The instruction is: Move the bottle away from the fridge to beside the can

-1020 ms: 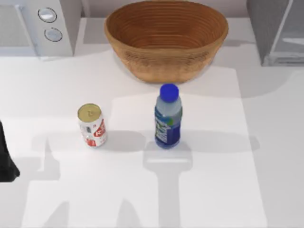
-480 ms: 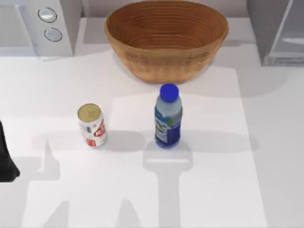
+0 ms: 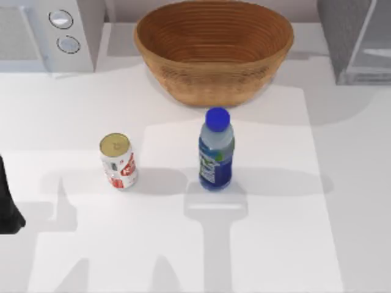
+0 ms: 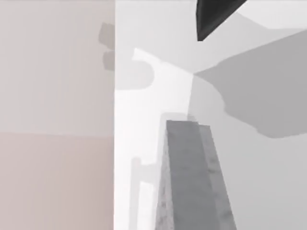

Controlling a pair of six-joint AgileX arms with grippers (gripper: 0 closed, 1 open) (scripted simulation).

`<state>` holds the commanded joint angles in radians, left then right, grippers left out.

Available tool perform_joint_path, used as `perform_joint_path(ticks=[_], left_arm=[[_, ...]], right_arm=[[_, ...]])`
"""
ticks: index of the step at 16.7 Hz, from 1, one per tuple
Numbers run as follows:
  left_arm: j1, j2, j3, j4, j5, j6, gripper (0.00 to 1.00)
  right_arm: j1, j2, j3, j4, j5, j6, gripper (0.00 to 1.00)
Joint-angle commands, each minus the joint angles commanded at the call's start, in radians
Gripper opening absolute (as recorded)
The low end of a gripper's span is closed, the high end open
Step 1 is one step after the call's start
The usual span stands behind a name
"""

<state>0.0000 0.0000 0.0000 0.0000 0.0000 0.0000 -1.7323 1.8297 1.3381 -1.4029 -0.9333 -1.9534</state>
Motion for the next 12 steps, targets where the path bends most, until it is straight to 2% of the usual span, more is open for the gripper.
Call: perform_joint_path(ticks=[4,12], left_arm=[[0.000,0.000,0.000,0.000,0.000,0.000,1.00],[0.000,0.000,0.000,0.000,0.000,0.000,1.00]], right_arm=[[0.170,0.011,0.002,0.203,0.029,0.237,1.00],[0.581,0.021,-0.011,0.751,0.119,0.895,1.00]])
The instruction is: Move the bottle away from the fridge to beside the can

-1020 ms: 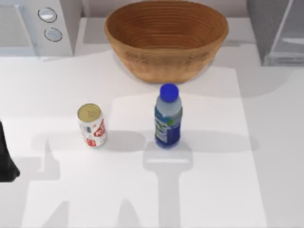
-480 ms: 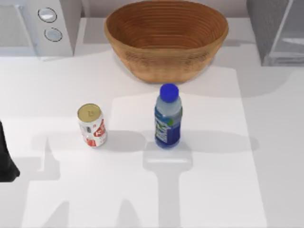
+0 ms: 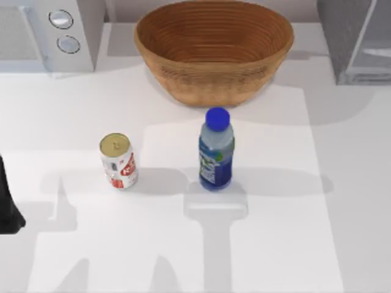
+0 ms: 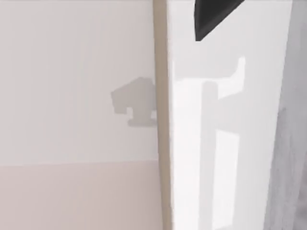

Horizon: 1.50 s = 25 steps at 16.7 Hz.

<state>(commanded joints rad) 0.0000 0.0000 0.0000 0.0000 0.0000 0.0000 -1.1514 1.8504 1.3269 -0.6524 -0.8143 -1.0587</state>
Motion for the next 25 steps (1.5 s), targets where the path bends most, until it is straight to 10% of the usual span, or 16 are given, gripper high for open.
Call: perform_joint_path(ticks=[6,15,25], left_arm=[[0.000,0.000,0.000,0.000,0.000,0.000,1.00],[0.000,0.000,0.000,0.000,0.000,0.000,1.00],[0.000,0.000,0.000,0.000,0.000,0.000,1.00]], right_arm=[[0.194,-0.011,-0.018,0.296,0.047,0.359,1.00],[0.215,-0.013,-0.044,0.367,0.068,0.410,1.00],[0.762,-0.112,-0.216,0.555,0.467,0.774,1.00]])
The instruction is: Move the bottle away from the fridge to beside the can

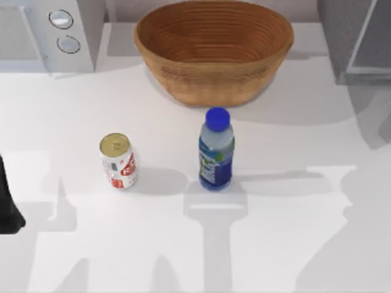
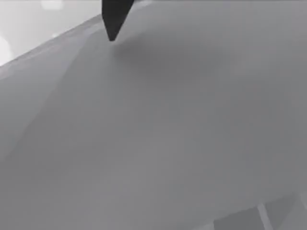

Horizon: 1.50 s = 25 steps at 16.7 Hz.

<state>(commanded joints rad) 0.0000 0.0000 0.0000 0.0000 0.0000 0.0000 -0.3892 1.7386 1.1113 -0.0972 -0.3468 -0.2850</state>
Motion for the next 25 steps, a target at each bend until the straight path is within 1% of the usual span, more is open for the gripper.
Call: perform_joint_path(ticks=[2,4,7,11,13,15,22,25], left_arm=[[0.000,0.000,0.000,0.000,0.000,0.000,1.00],[0.000,0.000,0.000,0.000,0.000,0.000,1.00],[0.000,0.000,0.000,0.000,0.000,0.000,1.00],[0.000,0.000,0.000,0.000,0.000,0.000,1.00],[0.000,0.000,0.000,0.000,0.000,0.000,1.00],[0.000,0.000,0.000,0.000,0.000,0.000,1.00],[0.000,0.000,0.000,0.000,0.000,0.000,1.00],[0.000,0.000,0.000,0.000,0.000,0.000,1.00]], right_arm=[[0.147,-0.015,-0.045,0.035,0.099,0.100,1.00],[0.254,-0.044,-0.088,0.086,0.198,0.194,1.00],[0.343,-0.101,-0.135,0.160,0.289,0.269,1.00],[0.355,-0.112,-0.141,0.172,0.301,0.275,1.00],[0.340,-0.104,-0.142,0.168,0.306,0.271,1.00],[0.338,-0.069,-0.105,0.160,0.308,0.272,1.00],[0.343,0.179,0.212,0.095,0.312,0.274,1.00],[0.344,0.243,0.299,0.076,0.314,0.275,1.00]])
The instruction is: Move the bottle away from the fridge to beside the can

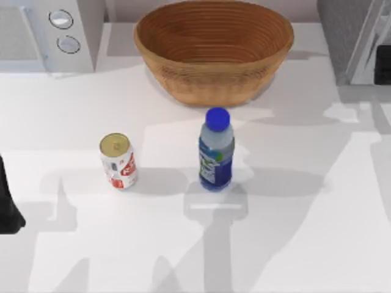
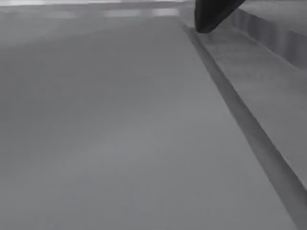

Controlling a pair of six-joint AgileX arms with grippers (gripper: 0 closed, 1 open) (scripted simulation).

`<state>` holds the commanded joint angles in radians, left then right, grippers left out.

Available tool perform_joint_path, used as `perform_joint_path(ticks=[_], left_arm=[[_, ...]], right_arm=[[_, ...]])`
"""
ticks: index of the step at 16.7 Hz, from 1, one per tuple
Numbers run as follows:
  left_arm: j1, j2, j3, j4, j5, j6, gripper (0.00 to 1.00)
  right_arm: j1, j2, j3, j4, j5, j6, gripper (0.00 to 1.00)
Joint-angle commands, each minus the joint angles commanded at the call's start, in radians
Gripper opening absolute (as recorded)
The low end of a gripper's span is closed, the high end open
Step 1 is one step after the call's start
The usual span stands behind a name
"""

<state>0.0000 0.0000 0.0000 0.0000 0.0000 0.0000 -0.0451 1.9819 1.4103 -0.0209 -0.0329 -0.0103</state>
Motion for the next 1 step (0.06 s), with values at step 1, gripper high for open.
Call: perform_joint_path(ticks=[1], left_arm=[[0.000,0.000,0.000,0.000,0.000,0.000,1.00]], right_arm=[[0.000,0.007,0.008,-0.002,0.000,0.000,1.00]])
